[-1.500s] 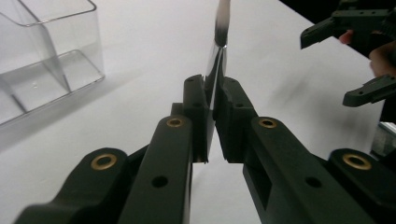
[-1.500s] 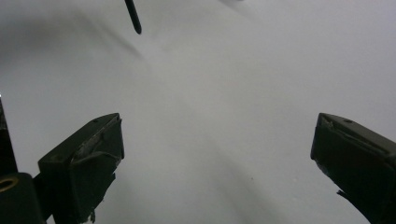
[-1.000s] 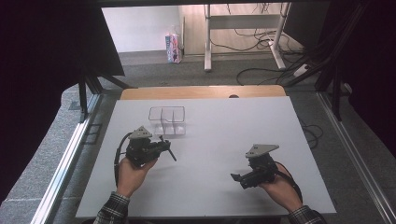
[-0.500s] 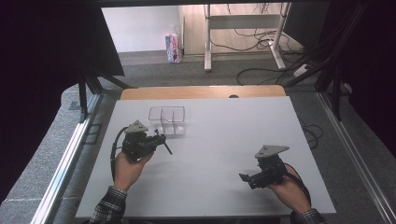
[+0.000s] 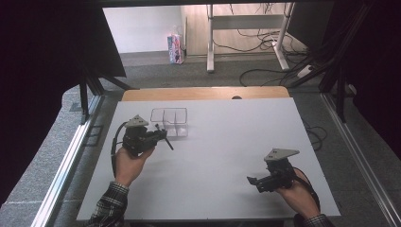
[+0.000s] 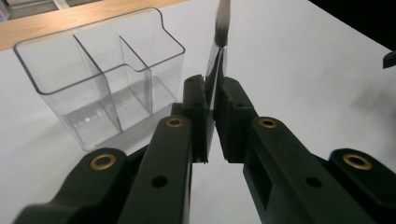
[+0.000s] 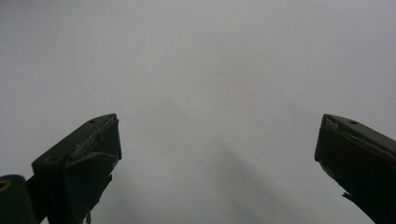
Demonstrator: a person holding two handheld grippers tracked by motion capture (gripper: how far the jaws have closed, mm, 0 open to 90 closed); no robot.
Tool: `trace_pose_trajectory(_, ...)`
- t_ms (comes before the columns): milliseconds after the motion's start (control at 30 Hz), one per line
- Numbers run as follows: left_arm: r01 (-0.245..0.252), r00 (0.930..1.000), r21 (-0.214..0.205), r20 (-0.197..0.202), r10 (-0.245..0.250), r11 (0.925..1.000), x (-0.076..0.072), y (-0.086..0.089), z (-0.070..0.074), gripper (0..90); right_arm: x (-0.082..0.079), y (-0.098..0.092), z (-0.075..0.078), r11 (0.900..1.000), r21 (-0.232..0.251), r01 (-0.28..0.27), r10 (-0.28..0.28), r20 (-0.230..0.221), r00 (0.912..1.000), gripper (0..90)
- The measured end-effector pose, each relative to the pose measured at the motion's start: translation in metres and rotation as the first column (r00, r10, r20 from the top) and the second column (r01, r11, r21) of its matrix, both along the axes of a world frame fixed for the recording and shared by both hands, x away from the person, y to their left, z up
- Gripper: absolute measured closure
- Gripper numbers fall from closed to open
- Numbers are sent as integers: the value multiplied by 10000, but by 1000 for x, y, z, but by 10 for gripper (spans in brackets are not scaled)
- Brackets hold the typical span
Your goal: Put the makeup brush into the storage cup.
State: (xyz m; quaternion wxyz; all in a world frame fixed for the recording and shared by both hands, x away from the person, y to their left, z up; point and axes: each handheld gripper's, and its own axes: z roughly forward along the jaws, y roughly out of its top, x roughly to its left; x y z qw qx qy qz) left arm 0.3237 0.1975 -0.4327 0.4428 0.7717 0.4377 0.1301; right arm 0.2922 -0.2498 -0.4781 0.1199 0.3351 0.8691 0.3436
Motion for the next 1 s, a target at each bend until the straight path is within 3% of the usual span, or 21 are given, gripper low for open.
trace_pose_trajectory(500, -336, 9989, 163, 335, 331, 9993, 14, 6, 20, 831, -3, -9, -2, 9997, -82, 248, -248, -2, 9997, 0)
trace_pose_trajectory(1000, -424, 9974, 275, 592, 407, 9987, 28, 2, 34, 832, -5, -11, -4, 9995, -213, 245, -245, -13, 9997, 0)
